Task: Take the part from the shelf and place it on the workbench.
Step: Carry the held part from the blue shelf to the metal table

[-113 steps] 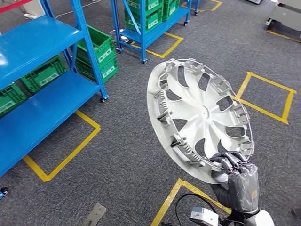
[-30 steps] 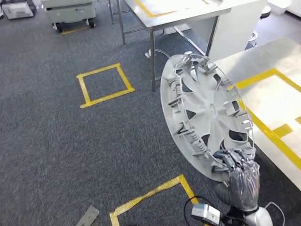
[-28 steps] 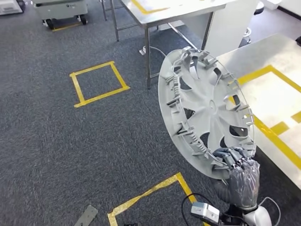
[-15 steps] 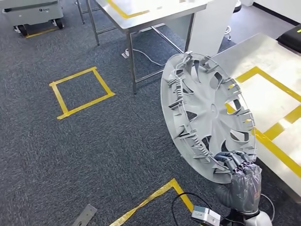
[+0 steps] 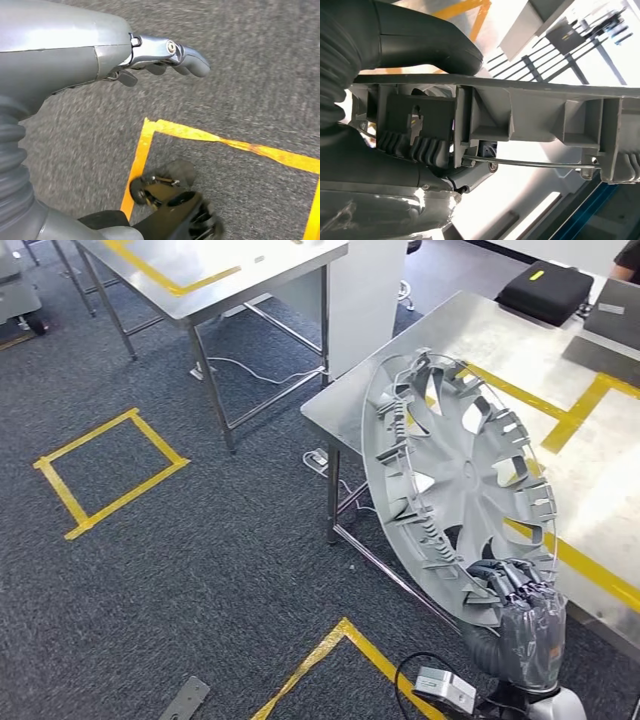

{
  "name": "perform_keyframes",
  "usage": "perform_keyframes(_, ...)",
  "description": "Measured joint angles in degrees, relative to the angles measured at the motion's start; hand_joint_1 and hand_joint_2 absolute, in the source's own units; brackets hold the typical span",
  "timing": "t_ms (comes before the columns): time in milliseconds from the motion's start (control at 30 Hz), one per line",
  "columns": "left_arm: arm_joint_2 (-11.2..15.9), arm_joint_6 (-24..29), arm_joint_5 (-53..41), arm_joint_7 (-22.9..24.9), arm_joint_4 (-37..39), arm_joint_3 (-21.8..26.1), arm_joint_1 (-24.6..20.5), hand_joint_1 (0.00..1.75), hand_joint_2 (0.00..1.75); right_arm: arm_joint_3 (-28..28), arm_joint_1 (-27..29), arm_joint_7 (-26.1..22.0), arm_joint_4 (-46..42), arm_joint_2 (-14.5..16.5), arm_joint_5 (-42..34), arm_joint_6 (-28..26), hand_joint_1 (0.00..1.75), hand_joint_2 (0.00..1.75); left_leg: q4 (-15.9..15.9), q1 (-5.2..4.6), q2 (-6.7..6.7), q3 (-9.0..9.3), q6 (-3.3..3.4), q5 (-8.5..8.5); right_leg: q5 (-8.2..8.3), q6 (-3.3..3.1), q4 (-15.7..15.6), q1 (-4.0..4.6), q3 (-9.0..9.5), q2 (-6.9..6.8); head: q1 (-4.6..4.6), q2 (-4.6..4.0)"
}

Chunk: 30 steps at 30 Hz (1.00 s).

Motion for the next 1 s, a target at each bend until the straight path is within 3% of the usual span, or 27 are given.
perform_keyframes(67,-0.1,0.0,0.0,0.0,0.0,0.0,0.0,0.00,1.75,-0.3,0.1,0.1,0.0,0.0,0.0,0.0,1.75,1.75,-2.5,0.18,-1.43,1.30,0.41,-0.22,-0.07,0.81,0.2,-0.18,-0.50,1.34,-0.07,0.00)
perform_keyframes(133,-0.1,0.0,0.0,0.0,0.0,0.1,-0.1,0.00,1.75,-0.5,0.5,0.2,-0.1,0.0,0.0,-0.1,1.75,1.75,-2.8,0.05,-0.27,1.49,1.41,-0.34,0.03,1.47,0.0,-0.46,-0.93,2.05,-0.09,0.00)
perform_keyframes(200,0.0,0.0,0.0,0.0,0.0,0.2,-0.3,0.00,1.75,-0.7,0.9,0.3,-0.1,0.0,0.0,-0.1,1.75,1.75,-3.0,0.01,0.97,1.84,2.36,-0.42,-1.39,1.93,2.3,-0.28,-2.12,-0.54,0.20,0.00)
perform_keyframes(267,0.0,0.0,0.1,0.0,0.0,0.5,-0.1,0.00,1.75,-0.9,1.0,0.6,-0.3,0.0,-0.2,-0.1,1.75,1.75,-3.1,-0.28,2.36,2.22,3.03,-0.74,-4.78,2.16,9.3,-0.06,-5.40,-4.24,0.48,0.00)
perform_keyframes(333,0.0,0.0,0.2,0.0,0.0,0.7,0.1,0.00,1.75,-1.4,1.0,1.1,-0.3,0.0,-0.7,-0.1,1.75,1.75,-3.0,-0.60,3.93,2.56,3.29,-1.07,-6.98,2.24,16.0,-0.10,-8.88,-5.46,0.47,0.00)
perform_keyframes(367,0.0,0.0,0.3,0.0,0.0,0.8,0.1,0.00,1.75,-1.6,1.0,1.2,-0.3,0.0,-0.9,0.0,1.75,1.75,-3.0,-0.69,4.64,2.76,3.31,-1.25,-6.58,2.21,16.6,-0.10,-9.35,-5.65,0.49,0.00)
perform_keyframes(400,0.0,0.0,0.5,0.0,0.0,0.9,0.1,0.00,1.75,-1.8,1.0,1.3,-0.3,0.0,-1.1,0.1,1.75,1.75,-3.0,-0.74,5.29,3.03,3.25,-1.45,-5.16,2.12,15.0,-0.09,-8.64,-5.87,0.49,0.00)
perform_keyframes(433,0.0,0.0,0.7,0.0,0.0,1.0,0.1,0.00,1.75,-1.9,0.7,1.3,-0.3,0.0,-1.3,0.3,1.75,1.75,-3.0,-0.77,5.90,3.36,3.12,-1.68,-3.08,1.97,11.5,-0.03,-6.82,-6.55,0.50,0.00)
perform_keyframes(500,0.1,0.0,1.2,0.1,0.0,1.4,0.1,0.00,1.75,-1.9,-0.4,1.5,0.0,0.1,-1.4,1.0,1.75,1.75,-3.0,-1.03,7.08,4.00,2.63,-2.21,-0.09,1.63,4.0,0.38,-2.89,-9.02,0.49,0.00)
perform_keyframes(567,0.1,-0.2,1.6,0.4,0.0,1.9,0.0,0.00,1.75,-1.9,-2.3,2.0,0.7,0.5,-1.3,2.2,1.75,1.75,-2.9,-1.35,8.26,4.32,2.11,-2.56,0.55,1.25,1.0,0.78,-1.48,-9.92,0.44,0.00)
perform_keyframes(633,0.1,-0.3,1.4,1.3,0.0,2.3,-0.1,0.00,1.75,-1.9,-4.1,3.0,2.0,1.0,-0.9,3.4,1.75,1.75,-3.0,-1.32,9.15,4.47,1.59,-2.77,0.77,0.72,0.8,0.78,-1.70,-8.38,0.42,0.00)
perform_keyframes(700,0.1,-0.4,0.9,2.2,0.0,2.4,-0.3,0.00,1.75,-1.9,-5.8,4.0,3.3,1.5,-0.5,4.1,1.75,1.75,-1.4,-1.08,7.31,3.78,0.98,-4.04,1.02,0.16,0.5,0.51,-1.69,-7.04,0.29,0.00)
perform_keyframes(767,0.0,-0.5,0.7,3.0,0.0,2.4,-0.3,0.00,1.75,-1.8,-7.4,4.7,4.5,2.0,-0.4,4.5,1.75,1.75,4.6,-0.96,4.45,0.72,0.64,-7.05,1.15,-0.25,0.4,0.24,-1.64,-5.85,0.02,0.00)
perform_keyframes(833,0.0,-0.6,0.7,3.4,0.0,2.5,0.0,0.00,1.75,-1.8,-8.5,5.1,5.5,2.3,-0.4,4.5,1.75,1.75,11.4,-0.95,3.60,-3.28,0.56,-9.22,1.15,-0.41,0.4,0.19,-1.64,-4.47,-0.09,0.00)
perform_keyframes(867,0.0,-0.7,0.7,3.5,0.0,2.6,0.1,0.00,1.75,-1.9,-8.9,5.2,6.0,2.4,-0.4,4.6,1.75,1.75,12.6,-0.93,3.49,-4.38,0.56,-8.80,1.14,-0.41,0.4,0.16,-1.61,-3.68,-0.08,0.00)
perform_keyframes(900,0.1,-0.7,0.7,3.6,0.0,2.6,0.1,0.00,1.75,-1.9,-9.2,5.3,6.3,2.4,-0.4,4.6,1.75,1.75,11.8,-0.91,3.35,-4.48,0.59,-7.26,1.12,-0.37,0.4,0.11,-1.55,-2.86,-0.09,0.00)
perform_keyframes(933,0.1,-0.7,0.5,3.6,0.0,2.7,0.1,0.00,1.75,-1.9,-9.3,5.4,6.7,2.4,-0.4,4.6,1.75,1.75,9.1,-0.85,3.02,-3.58,0.61,-4.98,1.09,-0.30,0.4,0.01,-1.46,-2.07,-0.09,0.00)
perform_keyframes(1000,0.1,-0.6,0.2,3.5,0.0,2.7,0.1,0.00,1.75,-1.9,-9.4,5.6,7.1,2.4,-0.5,4.6,1.75,1.75,1.9,-0.42,0.69,-0.60,0.62,-1.12,0.95,0.13,0.6,-0.11,-1.50,-0.60,-0.13,0.00)
